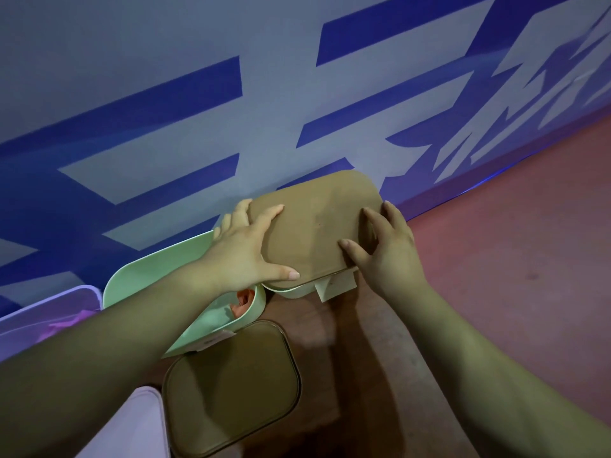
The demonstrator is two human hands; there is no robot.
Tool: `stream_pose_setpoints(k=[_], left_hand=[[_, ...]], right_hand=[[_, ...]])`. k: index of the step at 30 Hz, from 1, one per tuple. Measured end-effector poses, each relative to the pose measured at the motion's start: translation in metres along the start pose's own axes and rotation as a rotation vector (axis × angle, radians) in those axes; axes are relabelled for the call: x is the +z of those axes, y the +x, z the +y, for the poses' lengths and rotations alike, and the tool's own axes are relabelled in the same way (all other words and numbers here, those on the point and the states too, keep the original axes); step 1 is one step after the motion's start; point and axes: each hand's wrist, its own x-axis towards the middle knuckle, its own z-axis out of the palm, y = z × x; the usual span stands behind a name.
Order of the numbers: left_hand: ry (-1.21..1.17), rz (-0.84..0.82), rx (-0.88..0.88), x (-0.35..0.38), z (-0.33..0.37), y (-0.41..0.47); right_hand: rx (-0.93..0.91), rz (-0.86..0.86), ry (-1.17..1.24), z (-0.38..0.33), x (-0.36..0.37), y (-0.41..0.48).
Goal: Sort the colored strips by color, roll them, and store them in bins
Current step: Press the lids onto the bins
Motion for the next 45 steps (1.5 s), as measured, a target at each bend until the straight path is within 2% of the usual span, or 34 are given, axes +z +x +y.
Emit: stream_pose_setpoints(k=[12, 18, 22, 28, 30, 33, 37, 42, 45], left_hand=[[0.055, -0.071, -0.016, -0.001, -0.008, -0.002], [0.185, -0.135, 0.037, 0.004, -0.015, -0.003], [0.261, -0.123, 0.070, 0.015, -0.025, 0.002], [0.231, -0.098, 0.073, 0.017, -0.026, 0.000], [0.207, -0.083, 0.070, 0.016, -0.026, -0.005], [0.171, -0.030, 0.071, 0.009, -0.030, -0.023], [0.129, 0.037, 0.047, 0.005, -0.039, -0.071], [0.081, 0.151, -0.062, 0.032, -0.058, -0.149], [0.111, 0.224, -0.135, 0.056, -0.067, -0.193]], right_hand=[[-0.037, -0.038, -0.098, -0.008, 0.008, 0.001], [-0.027, -0.108, -0.134, -0.008, 0.011, 0.003], [-0.023, -0.144, -0.173, -0.007, 0.012, 0.003], [-0.029, -0.156, -0.201, -0.006, 0.010, 0.002], [-0.035, -0.160, -0.225, -0.009, 0.006, 0.001], [-0.088, -0.063, -0.179, -0.021, -0.005, -0.018], [-0.241, -0.001, -0.068, -0.041, 0.000, -0.072], [-0.320, -0.114, -0.086, -0.043, 0.029, -0.135], [-0.292, -0.270, -0.089, -0.037, 0.047, -0.161]])
